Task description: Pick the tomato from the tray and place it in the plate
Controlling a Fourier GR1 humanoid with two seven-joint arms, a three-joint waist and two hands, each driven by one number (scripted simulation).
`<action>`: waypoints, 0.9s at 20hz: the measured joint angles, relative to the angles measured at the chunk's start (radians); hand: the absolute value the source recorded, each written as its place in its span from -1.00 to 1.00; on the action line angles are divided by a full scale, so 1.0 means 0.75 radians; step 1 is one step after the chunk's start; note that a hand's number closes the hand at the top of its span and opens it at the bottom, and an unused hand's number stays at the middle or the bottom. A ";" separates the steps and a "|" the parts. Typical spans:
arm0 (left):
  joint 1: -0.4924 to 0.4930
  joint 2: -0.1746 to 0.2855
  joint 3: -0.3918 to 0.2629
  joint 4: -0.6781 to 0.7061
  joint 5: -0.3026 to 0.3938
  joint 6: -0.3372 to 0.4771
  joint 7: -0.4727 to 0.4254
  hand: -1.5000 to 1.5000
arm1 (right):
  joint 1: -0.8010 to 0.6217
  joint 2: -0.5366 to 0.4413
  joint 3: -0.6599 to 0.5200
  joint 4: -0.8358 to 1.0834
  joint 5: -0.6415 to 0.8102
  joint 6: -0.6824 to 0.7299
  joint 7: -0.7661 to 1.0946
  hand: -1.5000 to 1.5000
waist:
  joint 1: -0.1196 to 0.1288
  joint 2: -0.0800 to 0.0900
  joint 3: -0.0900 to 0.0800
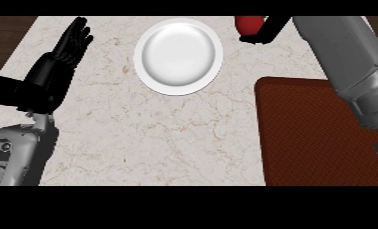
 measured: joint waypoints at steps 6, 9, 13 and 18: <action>0.006 -0.001 0.022 0.016 -0.006 -0.004 -0.009 0.00 | -0.085 0.200 0.003 0.113 0.022 -0.030 0.069 1.00 | -0.017 -0.003 -0.001; 0.029 -0.020 0.006 -0.003 -0.026 0.008 -0.012 0.00 | -0.126 0.292 0.002 0.162 0.037 -0.078 0.131 1.00 | -0.016 -0.004 -0.001; 0.010 -0.020 0.013 0.000 -0.025 0.000 -0.002 0.00 | -0.151 0.391 0.016 0.220 0.072 -0.183 0.186 1.00 | -0.009 0.001 -0.002; -0.020 -0.024 0.014 0.023 -0.023 -0.021 -0.006 0.00 | -0.142 0.451 0.080 0.263 0.110 -0.282 0.211 1.00 | 0.015 0.007 -0.002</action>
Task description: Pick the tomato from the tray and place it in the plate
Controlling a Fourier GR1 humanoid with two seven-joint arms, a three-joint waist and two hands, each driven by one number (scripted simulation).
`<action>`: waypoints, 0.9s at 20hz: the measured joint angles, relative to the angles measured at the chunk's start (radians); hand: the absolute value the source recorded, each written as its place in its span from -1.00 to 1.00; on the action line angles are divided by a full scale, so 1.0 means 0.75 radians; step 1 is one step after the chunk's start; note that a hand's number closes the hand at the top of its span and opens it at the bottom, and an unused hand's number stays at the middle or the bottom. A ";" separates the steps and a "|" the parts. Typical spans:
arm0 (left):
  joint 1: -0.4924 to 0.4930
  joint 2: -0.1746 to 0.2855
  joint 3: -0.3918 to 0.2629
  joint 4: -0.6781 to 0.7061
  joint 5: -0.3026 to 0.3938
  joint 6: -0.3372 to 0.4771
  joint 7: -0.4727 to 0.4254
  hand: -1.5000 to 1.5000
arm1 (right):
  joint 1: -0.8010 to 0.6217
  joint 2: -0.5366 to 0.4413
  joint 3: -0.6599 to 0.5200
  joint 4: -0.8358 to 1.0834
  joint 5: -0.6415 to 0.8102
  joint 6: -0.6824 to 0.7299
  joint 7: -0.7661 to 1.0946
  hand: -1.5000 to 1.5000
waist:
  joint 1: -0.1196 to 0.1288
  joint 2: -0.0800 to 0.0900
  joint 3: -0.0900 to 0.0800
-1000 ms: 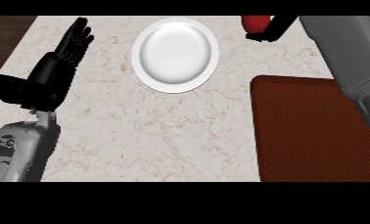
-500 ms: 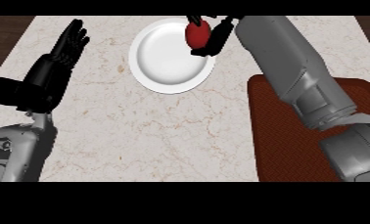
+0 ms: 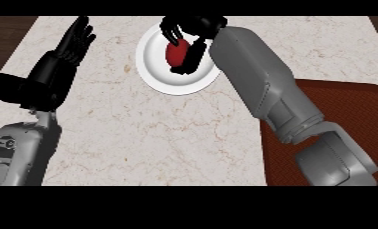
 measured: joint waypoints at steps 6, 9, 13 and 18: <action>-0.023 -0.020 -0.022 0.003 -0.007 -0.013 -0.006 0.00 | 0.045 0.020 0.013 0.054 -0.043 -0.018 0.071 -1.00 | 0.045 0.010 0.000; -0.040 -0.037 -0.034 0.010 -0.015 -0.008 -0.002 0.00 | 0.064 0.023 0.015 0.059 -0.082 0.023 0.088 -1.00 | 0.066 0.013 0.000; -0.045 -0.046 -0.046 0.011 -0.022 -0.013 -0.006 0.00 | 0.088 0.025 -0.016 0.055 -0.158 0.078 0.064 -1.00 | 0.081 0.016 0.000; -0.057 -0.055 -0.050 0.034 -0.032 -0.013 -0.019 0.00 | 0.091 0.026 -0.111 0.034 -0.306 0.080 0.050 -1.00 | 0.087 0.018 0.001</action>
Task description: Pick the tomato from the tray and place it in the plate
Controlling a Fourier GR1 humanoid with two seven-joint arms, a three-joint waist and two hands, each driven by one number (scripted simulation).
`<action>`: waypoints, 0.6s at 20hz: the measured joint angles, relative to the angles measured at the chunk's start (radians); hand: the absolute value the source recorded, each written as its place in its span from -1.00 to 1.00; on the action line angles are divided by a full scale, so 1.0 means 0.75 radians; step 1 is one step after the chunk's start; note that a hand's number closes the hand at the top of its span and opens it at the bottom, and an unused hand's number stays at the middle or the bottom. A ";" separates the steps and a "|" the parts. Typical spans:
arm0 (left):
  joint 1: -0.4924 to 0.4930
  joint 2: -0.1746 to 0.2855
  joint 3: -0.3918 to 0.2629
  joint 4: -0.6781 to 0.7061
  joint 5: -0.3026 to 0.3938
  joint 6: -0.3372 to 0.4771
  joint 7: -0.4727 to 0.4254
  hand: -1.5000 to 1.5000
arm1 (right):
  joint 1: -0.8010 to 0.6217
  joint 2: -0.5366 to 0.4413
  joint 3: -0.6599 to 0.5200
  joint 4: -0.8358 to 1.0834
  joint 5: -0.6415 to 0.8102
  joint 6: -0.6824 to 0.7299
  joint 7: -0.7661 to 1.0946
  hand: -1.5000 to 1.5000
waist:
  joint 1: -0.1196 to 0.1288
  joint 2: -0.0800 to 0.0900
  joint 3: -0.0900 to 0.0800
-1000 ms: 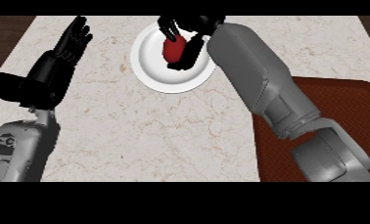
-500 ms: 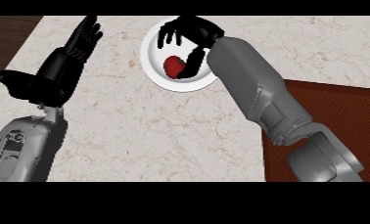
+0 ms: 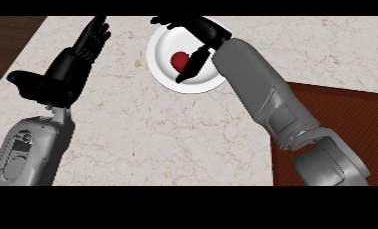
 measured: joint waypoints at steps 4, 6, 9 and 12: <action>-0.001 0.012 0.019 0.004 0.008 -0.007 0.004 0.00 | -0.025 0.000 -0.096 0.015 -0.123 0.064 0.012 -1.00 | -0.020 -0.004 0.000; 0.008 0.017 0.029 0.000 0.007 -0.002 0.008 0.00 | -0.039 -0.010 -0.139 0.029 -0.165 0.094 0.022 -1.00 | -0.035 -0.005 0.000; 0.017 0.023 0.040 -0.016 0.009 -0.001 0.019 0.00 | -0.062 -0.029 -0.199 0.052 -0.218 0.121 0.054 -1.00 | -0.052 -0.006 0.001; 0.011 0.028 0.049 -0.010 0.010 -0.003 0.019 0.00 | -0.072 -0.090 -0.246 0.067 -0.258 0.170 0.061 -1.00 | -0.059 0.000 0.001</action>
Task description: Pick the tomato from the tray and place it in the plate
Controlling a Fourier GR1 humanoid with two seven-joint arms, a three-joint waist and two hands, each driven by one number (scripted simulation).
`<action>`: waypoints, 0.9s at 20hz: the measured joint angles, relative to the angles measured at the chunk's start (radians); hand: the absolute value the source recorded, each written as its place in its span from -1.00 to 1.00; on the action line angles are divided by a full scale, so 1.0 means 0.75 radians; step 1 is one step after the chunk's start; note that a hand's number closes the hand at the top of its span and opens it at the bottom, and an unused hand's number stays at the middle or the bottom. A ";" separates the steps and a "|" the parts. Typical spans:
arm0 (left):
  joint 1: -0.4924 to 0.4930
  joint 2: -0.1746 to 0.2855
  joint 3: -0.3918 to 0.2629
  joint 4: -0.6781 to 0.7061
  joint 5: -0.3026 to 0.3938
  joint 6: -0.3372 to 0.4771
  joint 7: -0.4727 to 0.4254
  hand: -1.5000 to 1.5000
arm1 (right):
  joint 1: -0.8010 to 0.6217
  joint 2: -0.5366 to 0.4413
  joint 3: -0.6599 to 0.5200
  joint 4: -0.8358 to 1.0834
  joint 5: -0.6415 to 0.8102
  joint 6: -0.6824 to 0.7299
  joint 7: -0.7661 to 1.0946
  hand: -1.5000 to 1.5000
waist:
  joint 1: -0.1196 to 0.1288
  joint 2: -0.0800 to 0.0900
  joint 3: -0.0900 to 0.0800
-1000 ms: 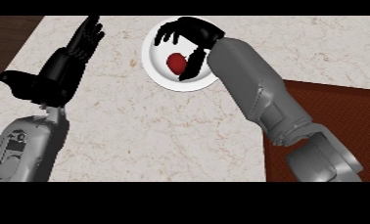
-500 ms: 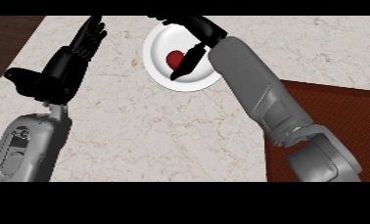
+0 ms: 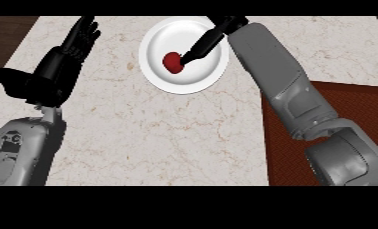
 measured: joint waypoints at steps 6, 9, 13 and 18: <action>0.000 -0.013 -0.005 -0.009 -0.011 0.009 -0.014 0.00 | 0.027 -0.153 -0.048 0.020 -0.037 0.123 -0.037 -1.00 | 0.007 0.014 0.001; -0.002 -0.008 -0.007 -0.012 -0.012 0.000 -0.011 0.00 | 0.051 -0.220 -0.052 0.020 -0.036 0.182 -0.077 -1.00 | 0.014 0.020 0.002; 0.014 -0.020 -0.018 -0.024 -0.012 -0.003 -0.014 0.00 | 0.070 -0.315 -0.044 0.021 -0.022 0.256 -0.109 -1.00 | 0.025 0.024 0.003; -0.005 -0.026 -0.019 -0.032 -0.014 0.002 -0.008 0.00 | 0.099 -0.402 -0.027 0.008 0.003 0.283 -0.129 -1.00 | 0.034 0.031 0.005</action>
